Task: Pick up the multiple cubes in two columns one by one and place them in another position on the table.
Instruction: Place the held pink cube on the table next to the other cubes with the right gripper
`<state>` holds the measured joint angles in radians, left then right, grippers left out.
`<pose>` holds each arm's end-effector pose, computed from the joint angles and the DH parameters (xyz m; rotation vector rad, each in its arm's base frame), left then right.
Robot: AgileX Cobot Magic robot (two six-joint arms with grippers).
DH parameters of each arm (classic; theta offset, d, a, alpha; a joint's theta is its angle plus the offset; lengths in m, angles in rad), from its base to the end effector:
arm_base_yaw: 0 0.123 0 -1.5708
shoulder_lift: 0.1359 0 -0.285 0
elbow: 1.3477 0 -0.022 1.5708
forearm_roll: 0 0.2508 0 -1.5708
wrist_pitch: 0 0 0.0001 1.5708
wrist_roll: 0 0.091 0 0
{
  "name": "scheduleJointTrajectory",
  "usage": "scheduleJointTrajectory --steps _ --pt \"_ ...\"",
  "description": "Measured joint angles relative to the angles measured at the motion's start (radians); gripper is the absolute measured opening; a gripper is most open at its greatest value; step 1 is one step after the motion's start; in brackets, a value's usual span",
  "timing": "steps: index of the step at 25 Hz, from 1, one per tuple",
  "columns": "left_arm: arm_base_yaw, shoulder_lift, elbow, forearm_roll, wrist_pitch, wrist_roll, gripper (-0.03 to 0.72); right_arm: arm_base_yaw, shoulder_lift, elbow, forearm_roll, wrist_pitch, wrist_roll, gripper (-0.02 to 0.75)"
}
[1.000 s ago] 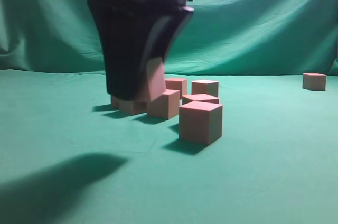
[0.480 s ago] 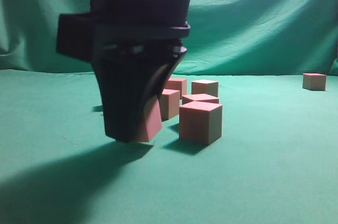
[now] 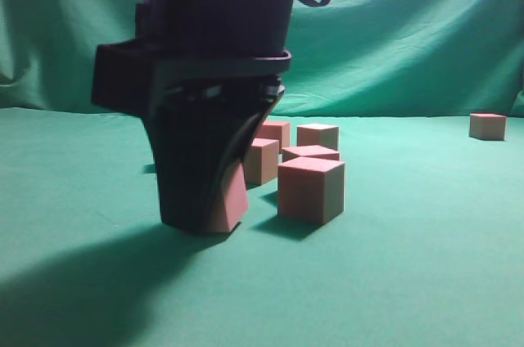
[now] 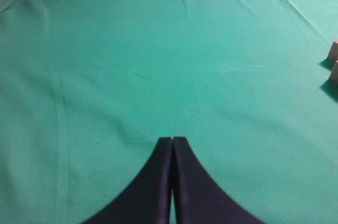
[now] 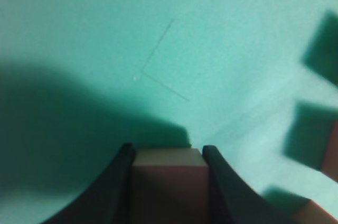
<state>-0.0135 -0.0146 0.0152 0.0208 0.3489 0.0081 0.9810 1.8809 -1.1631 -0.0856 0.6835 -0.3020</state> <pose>0.0529 -0.0001 0.1774 0.0327 1.8328 0.0165 0.2052 0.2978 0.1621 -1.7904 2.2543 0.0386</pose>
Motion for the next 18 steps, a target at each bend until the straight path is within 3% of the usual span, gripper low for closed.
scheduleJointTrajectory --steps 4,13,17,18 --pt "0.000 0.000 0.000 0.000 0.000 0.000 0.000 0.000 0.001 0.000 0.000 -0.002 0.000 0.250" --pt "0.000 0.000 0.000 0.000 0.000 0.000 0.000 -0.001 0.006 0.000 0.001 -0.022 0.000 0.605" --pt "0.000 0.000 0.000 0.000 0.000 0.000 0.000 -0.001 -0.027 0.000 0.001 -0.011 0.000 0.605" --pt "0.000 0.000 0.000 0.000 0.000 0.000 0.000 -0.001 -0.044 0.000 -0.002 -0.009 0.000 0.647"
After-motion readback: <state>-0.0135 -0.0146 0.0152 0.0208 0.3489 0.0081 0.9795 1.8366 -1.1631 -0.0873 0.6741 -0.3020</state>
